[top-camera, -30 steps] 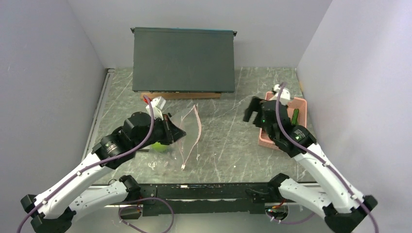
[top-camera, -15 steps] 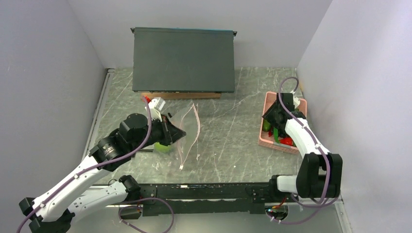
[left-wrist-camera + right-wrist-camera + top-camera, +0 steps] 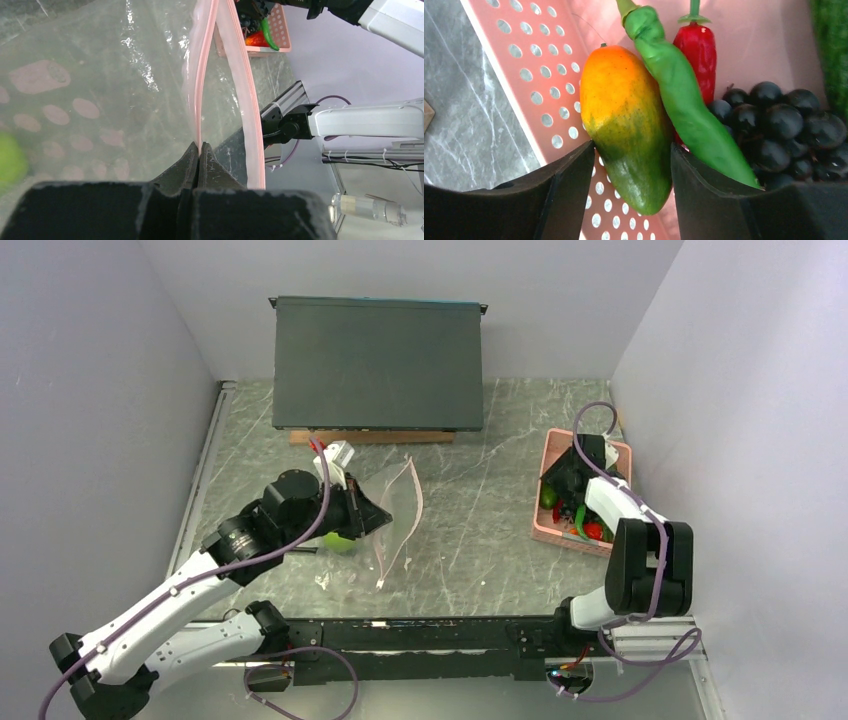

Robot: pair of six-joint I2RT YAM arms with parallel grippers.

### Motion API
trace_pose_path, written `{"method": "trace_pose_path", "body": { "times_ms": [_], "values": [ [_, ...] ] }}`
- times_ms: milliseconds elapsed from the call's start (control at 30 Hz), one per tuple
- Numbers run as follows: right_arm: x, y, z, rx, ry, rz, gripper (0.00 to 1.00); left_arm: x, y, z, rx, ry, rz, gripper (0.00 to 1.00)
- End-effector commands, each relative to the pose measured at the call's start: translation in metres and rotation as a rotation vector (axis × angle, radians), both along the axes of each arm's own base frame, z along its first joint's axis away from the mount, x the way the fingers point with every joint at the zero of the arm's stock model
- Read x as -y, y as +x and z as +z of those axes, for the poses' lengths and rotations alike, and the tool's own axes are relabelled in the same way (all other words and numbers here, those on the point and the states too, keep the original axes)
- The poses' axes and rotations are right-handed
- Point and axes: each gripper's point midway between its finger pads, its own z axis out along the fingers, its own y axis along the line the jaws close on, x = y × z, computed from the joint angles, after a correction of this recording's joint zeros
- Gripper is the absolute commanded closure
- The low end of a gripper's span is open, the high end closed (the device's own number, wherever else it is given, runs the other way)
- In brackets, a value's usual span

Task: Place the food in the zip-top bag and seal the zipper
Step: Pick up the fake fruit from the bin.

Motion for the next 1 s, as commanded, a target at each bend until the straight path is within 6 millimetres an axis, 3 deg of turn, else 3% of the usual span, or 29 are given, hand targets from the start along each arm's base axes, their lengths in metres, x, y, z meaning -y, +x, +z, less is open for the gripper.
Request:
{"method": "trace_pose_path", "body": {
  "times_ms": [0, 233, 367, 533, 767, 867, 967],
  "values": [
    [-0.006, 0.011, -0.007, 0.022, 0.023, 0.045, 0.39, 0.008, -0.002, 0.020, 0.028, -0.066, -0.026, 1.00],
    [-0.007, 0.008, -0.020, -0.013, 0.026, 0.056, 0.32, 0.009, -0.002, 0.018, 0.021, -0.071, -0.023, 1.00],
    [-0.003, 0.009, -0.007, 0.027, 0.003, 0.049, 0.41, 0.009, -0.003, 0.017, 0.017, -0.071, -0.028, 1.00],
    [-0.003, 0.012, 0.042, 0.160, -0.027, 0.072, 0.60, 0.006, -0.003, 0.017, 0.021, -0.077, -0.016, 1.00],
    [0.005, -0.004, 0.099, 0.294, -0.075, 0.020, 0.80, 0.003, -0.004, 0.016, 0.025, -0.076, -0.014, 1.00],
    [-0.013, -0.007, 0.128, 0.366, -0.027, 0.107, 0.87, 0.004, -0.003, 0.015, 0.016, -0.065, -0.013, 1.00],
    [-0.053, -0.015, 0.168, 0.490, 0.041, 0.293, 0.95, 0.005, -0.003, 0.016, 0.017, -0.070, -0.014, 1.00]
  ]
}}
